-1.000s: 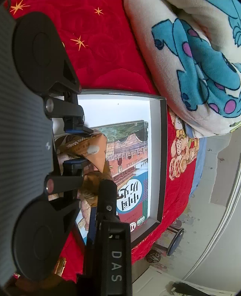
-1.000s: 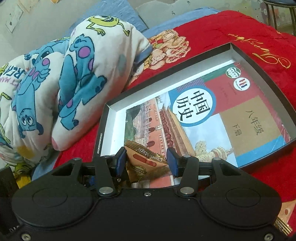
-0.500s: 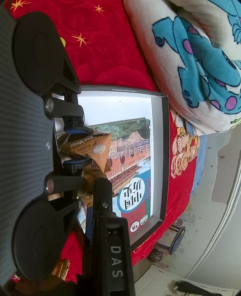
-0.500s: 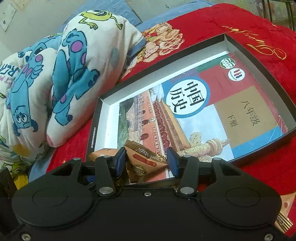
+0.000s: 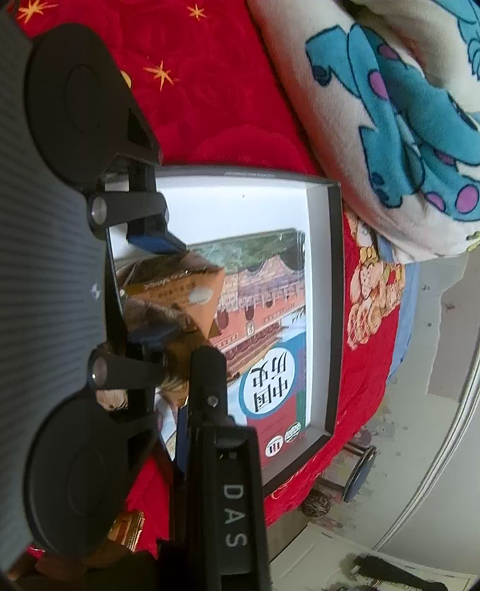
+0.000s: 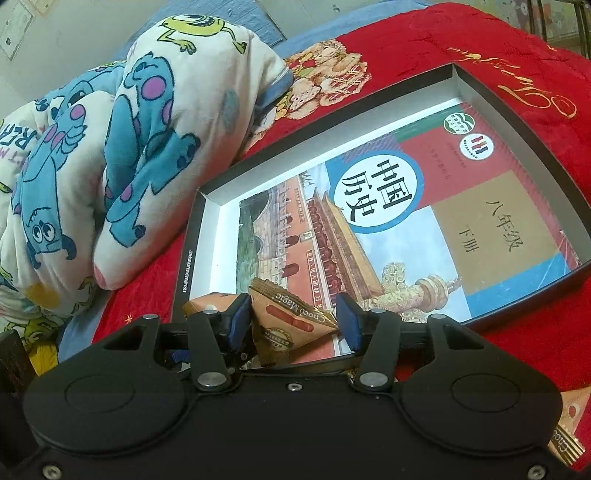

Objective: Organize objects
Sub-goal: 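Open both tools to drop the packets into the black box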

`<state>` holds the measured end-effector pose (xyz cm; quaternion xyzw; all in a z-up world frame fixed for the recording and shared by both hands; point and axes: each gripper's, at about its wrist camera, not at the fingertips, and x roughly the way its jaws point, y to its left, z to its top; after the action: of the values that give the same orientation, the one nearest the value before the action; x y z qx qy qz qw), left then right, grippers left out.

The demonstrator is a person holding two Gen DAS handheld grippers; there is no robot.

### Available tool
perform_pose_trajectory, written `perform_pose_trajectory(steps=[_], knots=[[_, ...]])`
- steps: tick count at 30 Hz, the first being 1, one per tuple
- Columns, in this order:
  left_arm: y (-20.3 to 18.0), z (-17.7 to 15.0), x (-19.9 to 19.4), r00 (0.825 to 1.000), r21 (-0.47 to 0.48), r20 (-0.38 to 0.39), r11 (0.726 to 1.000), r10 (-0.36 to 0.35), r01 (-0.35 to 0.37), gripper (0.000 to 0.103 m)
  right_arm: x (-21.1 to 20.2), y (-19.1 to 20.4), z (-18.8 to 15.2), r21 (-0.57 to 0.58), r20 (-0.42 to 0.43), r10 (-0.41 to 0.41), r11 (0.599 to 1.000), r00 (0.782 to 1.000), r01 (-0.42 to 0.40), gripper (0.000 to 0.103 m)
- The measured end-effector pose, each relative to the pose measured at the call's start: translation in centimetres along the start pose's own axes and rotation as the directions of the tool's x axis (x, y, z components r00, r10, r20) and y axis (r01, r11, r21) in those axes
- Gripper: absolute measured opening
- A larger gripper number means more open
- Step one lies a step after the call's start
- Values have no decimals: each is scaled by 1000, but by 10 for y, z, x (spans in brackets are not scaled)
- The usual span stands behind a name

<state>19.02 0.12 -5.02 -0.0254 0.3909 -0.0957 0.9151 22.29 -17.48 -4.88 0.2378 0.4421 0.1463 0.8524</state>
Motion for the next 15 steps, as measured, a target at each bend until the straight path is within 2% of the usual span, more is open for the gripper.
perform_pose_trajectory(steps=[2, 6, 7, 9, 11, 15], knots=[[3, 1, -4, 1000, -20, 1, 1000, -8, 8, 67, -2, -2, 0, 16, 0, 5, 1000, 1000, -5, 51], [6, 4, -18, 999, -31, 25, 999, -43, 43, 74, -13, -4, 2, 55, 11, 17, 998, 1000, -18, 75], [6, 4, -22, 998, -24, 38, 999, -47, 48, 78, -18, -2, 3, 56, 21, 24, 998, 999, -25, 77], [7, 5, -31, 997, -13, 61, 999, -49, 50, 80, -29, 3, 4, 44, 52, 49, 998, 997, -51, 85], [9, 6, -39, 996, -12, 74, 999, -39, 40, 80, -38, 10, 7, 24, 62, 71, 997, 996, -73, 89], [12, 9, -58, 994, -13, 108, 1000, -4, 6, 85, -55, 22, 5, 3, 72, 124, 992, 990, -125, 91]])
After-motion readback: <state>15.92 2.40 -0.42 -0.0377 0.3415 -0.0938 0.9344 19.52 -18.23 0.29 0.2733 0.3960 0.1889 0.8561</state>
